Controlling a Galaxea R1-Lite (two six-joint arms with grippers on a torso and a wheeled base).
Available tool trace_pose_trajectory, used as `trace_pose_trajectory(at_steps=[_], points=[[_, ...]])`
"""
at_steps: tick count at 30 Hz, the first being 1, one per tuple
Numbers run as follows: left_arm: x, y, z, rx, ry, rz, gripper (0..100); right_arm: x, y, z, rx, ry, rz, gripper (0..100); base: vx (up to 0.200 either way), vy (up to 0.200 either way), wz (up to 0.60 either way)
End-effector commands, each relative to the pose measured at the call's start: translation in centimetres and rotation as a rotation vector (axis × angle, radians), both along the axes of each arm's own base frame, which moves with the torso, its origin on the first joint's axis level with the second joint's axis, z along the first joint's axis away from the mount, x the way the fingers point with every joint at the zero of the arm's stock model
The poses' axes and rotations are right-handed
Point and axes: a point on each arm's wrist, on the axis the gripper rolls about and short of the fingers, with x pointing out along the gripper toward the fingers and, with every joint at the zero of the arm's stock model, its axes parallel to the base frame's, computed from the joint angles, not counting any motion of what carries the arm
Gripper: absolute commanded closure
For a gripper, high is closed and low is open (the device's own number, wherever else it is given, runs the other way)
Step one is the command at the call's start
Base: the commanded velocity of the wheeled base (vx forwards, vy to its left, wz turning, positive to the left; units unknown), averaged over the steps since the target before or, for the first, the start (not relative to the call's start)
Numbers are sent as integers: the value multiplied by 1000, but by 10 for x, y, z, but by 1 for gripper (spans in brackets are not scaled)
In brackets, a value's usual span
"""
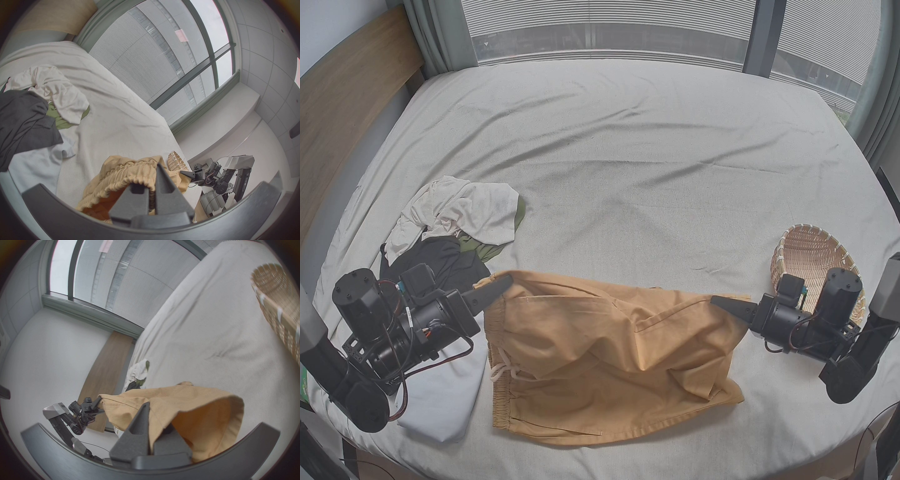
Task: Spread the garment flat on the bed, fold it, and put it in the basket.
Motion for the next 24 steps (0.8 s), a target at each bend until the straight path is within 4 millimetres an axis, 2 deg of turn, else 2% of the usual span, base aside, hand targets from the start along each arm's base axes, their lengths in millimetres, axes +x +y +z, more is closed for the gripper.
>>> trace_pose_trajectory(at_steps=[1,12,17,24], points=[[-5,-2,28,-39,-118,-15,100,-22,-1,38,42,-126,23,100,0,0,0],[2,-1,39,-53,-165,-3,100,-30,-8,52,56,-180,11,100,0,0,0],[-1,6,40,-43,-174,-22,100,-37,-10,64,71,-227,13,100,0,0,0],[2,17,39,-22,-182,11,100,-37,-16,67,72,-242,-12,100,0,0,0]])
